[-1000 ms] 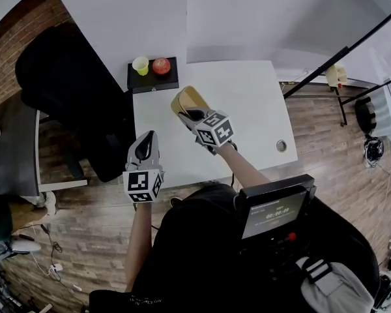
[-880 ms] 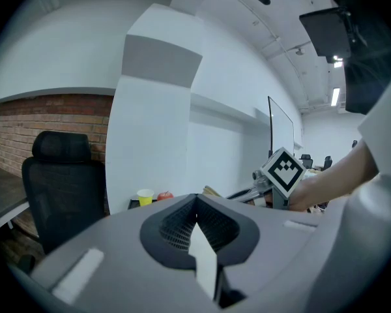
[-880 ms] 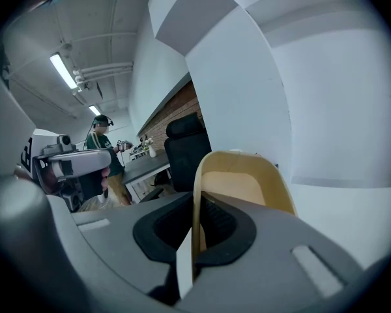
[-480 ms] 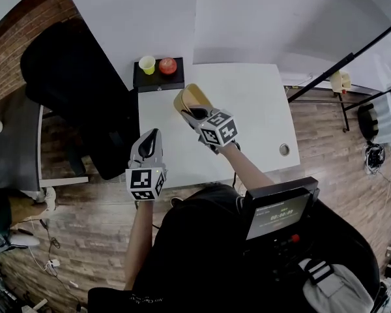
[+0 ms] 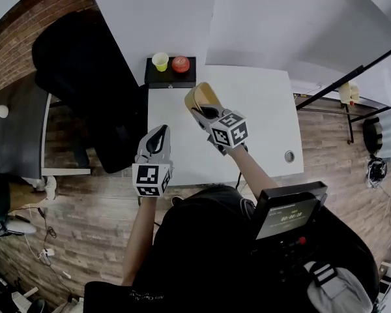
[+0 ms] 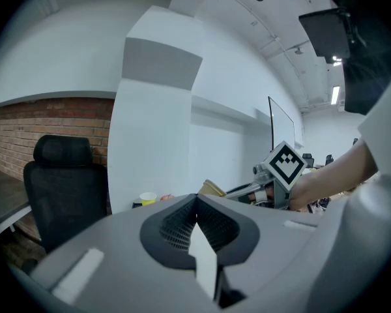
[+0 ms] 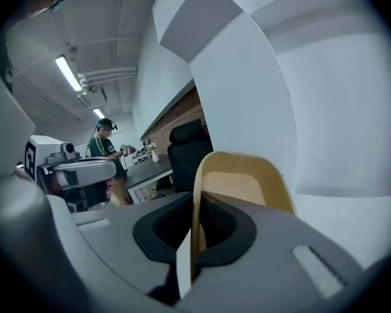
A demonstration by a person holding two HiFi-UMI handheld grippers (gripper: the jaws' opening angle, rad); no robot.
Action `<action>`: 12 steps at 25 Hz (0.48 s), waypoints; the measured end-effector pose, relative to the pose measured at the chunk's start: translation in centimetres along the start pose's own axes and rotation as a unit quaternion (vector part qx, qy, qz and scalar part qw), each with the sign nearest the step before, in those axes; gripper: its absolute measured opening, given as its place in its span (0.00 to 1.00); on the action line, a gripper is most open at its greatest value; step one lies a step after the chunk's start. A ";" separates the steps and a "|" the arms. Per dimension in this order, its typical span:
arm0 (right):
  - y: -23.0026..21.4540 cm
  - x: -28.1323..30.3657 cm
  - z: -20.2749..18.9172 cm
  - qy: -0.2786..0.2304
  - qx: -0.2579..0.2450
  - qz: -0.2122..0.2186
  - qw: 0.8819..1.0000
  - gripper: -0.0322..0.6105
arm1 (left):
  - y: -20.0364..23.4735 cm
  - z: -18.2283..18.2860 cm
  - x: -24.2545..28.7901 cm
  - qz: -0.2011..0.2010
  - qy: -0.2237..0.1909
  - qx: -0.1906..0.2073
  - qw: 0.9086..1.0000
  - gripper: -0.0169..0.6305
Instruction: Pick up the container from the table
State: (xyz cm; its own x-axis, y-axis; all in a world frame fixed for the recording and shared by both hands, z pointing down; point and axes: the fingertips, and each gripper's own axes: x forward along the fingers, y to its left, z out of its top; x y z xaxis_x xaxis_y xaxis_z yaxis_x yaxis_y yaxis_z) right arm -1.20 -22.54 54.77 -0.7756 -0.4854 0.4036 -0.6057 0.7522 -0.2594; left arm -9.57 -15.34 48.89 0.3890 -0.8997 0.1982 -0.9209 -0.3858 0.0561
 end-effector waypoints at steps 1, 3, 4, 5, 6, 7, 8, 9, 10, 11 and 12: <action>0.0 0.0 0.2 -0.002 0.001 0.000 1.000 0.10 | 0.1 0.0 0.0 0.001 -0.001 0.000 1.000 0.02; 0.0 -0.1 0.6 -0.007 0.002 0.001 1.000 0.10 | 0.2 0.1 0.0 0.002 -0.002 0.000 1.000 0.02; 0.1 -0.2 0.8 -0.011 0.004 0.001 1.000 0.10 | 0.2 0.2 0.1 0.002 -0.003 0.000 1.000 0.02; 0.2 -0.2 1.1 -0.014 0.005 0.002 1.000 0.10 | 0.2 0.3 0.1 0.002 -0.004 0.000 1.000 0.02; 0.2 -0.2 1.4 -0.018 0.006 0.003 1.000 0.10 | 0.3 0.4 0.1 0.001 -0.004 0.001 1.000 0.02; 0.3 -0.2 1.6 -0.022 0.007 0.004 1.000 0.10 | 0.2 0.4 0.2 0.001 -0.005 0.001 1.000 0.02; 0.4 -0.3 1.8 -0.025 0.007 0.005 1.000 0.10 | 0.2 0.4 0.2 0.000 -0.005 0.002 1.000 0.02; 0.5 -0.3 2.0 -0.027 0.007 0.006 1.000 0.10 | 0.2 0.5 0.2 0.000 -0.006 0.002 1.000 0.02; 0.6 -0.4 2.2 -0.029 0.007 0.007 1.000 0.10 | 0.2 0.5 0.3 -0.001 -0.006 0.001 1.000 0.02; 0.8 -0.5 2.3 -0.031 0.006 0.008 0.999 0.10 | 0.1 0.6 0.3 -0.001 -0.007 0.000 1.000 0.02; 0.9 -0.5 2.5 -0.033 0.004 0.008 0.999 0.10 | 0.1 0.7 0.3 -0.002 -0.008 0.000 1.000 0.02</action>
State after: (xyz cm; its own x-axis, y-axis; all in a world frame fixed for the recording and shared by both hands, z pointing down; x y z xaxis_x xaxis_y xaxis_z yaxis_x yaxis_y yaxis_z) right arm -1.76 -22.71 52.14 -0.7954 -0.5010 0.3410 -0.5936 0.7573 -0.2721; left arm -9.52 -15.79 48.32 0.3933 -0.9013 0.1817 -0.9192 -0.3895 0.0573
